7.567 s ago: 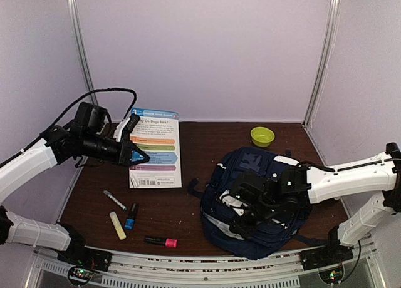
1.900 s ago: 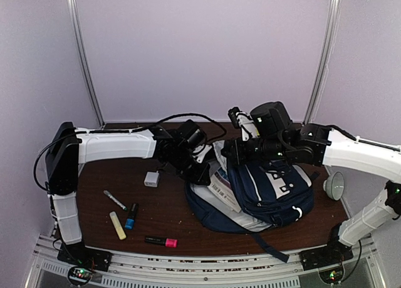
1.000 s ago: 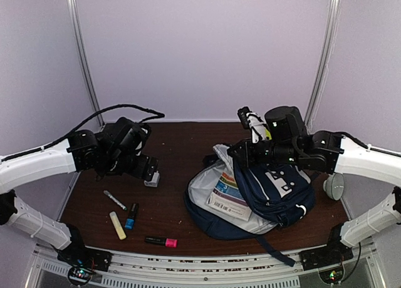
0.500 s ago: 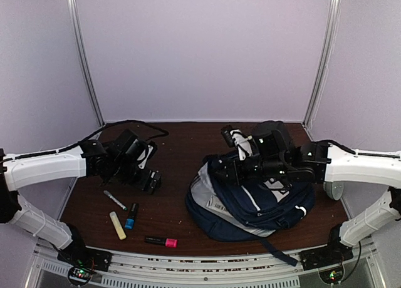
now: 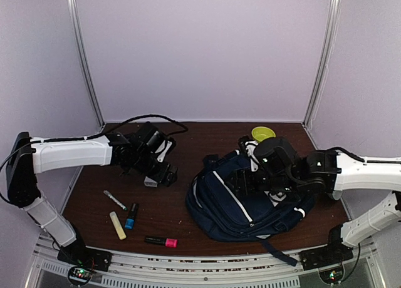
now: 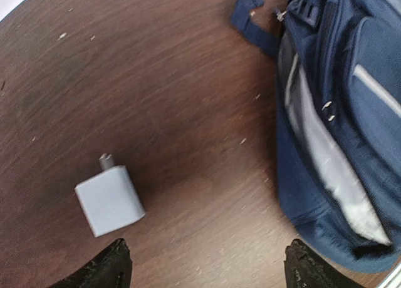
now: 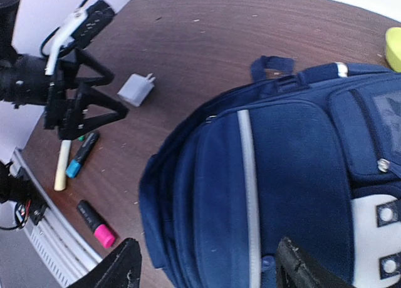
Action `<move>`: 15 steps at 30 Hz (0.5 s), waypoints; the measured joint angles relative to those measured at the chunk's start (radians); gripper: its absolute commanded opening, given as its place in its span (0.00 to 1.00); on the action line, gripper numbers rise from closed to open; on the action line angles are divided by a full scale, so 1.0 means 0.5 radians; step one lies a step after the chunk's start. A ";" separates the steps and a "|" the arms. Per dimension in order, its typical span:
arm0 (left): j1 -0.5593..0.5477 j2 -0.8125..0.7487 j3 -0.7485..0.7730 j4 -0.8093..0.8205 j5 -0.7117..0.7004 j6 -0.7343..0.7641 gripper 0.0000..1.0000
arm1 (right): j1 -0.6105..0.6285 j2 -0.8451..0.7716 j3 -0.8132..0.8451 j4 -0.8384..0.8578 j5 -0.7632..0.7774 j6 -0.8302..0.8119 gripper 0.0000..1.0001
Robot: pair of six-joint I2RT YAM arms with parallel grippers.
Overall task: Pack the student bag
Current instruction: Adjust the student bag at the center of the board.
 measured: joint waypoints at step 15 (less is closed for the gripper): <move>0.001 0.749 0.529 0.081 0.749 0.037 0.39 | -0.584 -0.149 -0.411 -0.356 0.188 0.501 0.70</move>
